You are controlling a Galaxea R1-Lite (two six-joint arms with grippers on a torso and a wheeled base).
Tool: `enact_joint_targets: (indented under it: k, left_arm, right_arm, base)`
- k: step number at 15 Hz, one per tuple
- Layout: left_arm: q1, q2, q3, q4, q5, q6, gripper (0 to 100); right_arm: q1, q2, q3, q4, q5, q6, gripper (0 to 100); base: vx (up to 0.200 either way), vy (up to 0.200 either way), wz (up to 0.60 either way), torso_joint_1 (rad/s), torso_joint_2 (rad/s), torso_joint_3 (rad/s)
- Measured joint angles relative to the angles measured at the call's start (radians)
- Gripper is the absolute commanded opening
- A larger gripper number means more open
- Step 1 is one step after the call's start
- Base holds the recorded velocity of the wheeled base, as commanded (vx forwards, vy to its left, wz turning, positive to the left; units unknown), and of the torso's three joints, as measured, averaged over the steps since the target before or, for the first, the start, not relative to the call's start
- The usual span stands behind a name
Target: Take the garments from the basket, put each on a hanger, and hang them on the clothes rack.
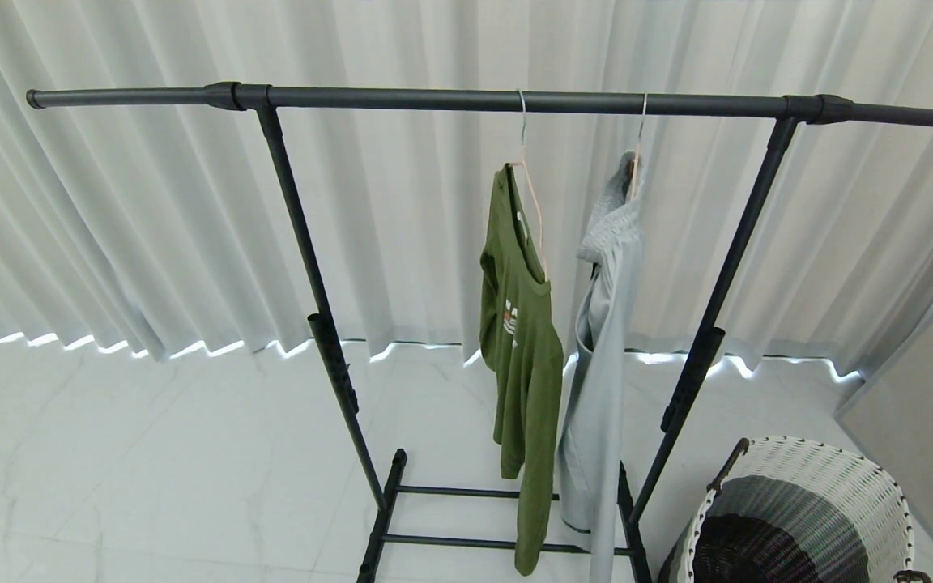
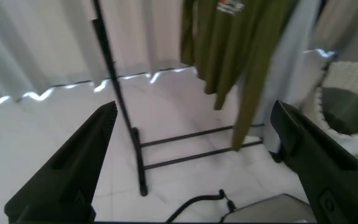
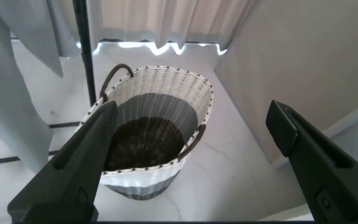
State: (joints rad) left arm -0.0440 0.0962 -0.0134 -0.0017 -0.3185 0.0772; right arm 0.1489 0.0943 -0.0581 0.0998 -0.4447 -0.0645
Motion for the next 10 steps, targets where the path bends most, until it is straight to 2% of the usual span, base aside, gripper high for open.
enact_joint_targets:
  k: [2, 3, 4, 5, 6, 8, 10]
  left_arm:
    - [-0.032, -0.001, 0.002, -0.010, 0.130, -0.059, 100]
    - [-0.037, -0.002, 0.005, -0.023, 0.242, -0.068, 100]
    - [-0.039, -0.003, 0.008, -0.026, 0.330, -0.077, 100]
    - [-0.040, -0.003, 0.011, -0.026, 0.346, -0.083, 100]
    - [-0.040, -0.003, 0.011, -0.024, 0.343, -0.083, 100]
    - [-0.040, -0.004, 0.012, -0.023, 0.343, -0.086, 100]
    - [-0.040, -0.004, 0.013, -0.023, 0.343, -0.085, 100]
  right_arm:
    - [0.002, 0.000, 0.004, -0.024, 0.000, -0.001, 100]
    - [0.002, 0.000, 0.020, -0.084, 0.014, -0.005, 100]
    - [0.003, 0.000, 0.034, -0.141, 0.084, -0.009, 100]
    - [0.003, 0.000, 0.045, -0.168, 0.162, -0.008, 100]
    - [0.003, 0.000, 0.051, -0.164, 0.262, 0.000, 100]
    - [0.003, 0.000, 0.054, -0.124, 0.409, 0.043, 100]
    - [0.001, 0.001, 0.057, -0.100, 0.433, 0.059, 100]
  base:
    - [0.000, 0.000, 0.00, 0.000, 0.00, 0.000]
    - [0.000, 0.000, 0.00, 0.000, 0.00, 0.000]
    - [0.000, 0.000, 0.00, 0.000, 0.00, 0.000]
    - [0.000, 0.000, 0.00, 0.000, 0.00, 0.000]
    - [0.000, 0.000, 0.00, 0.000, 0.00, 0.000]
    - [0.000, 0.000, 0.00, 0.000, 0.00, 0.000]
    - [0.000, 0.000, 0.00, 0.000, 0.00, 0.000]
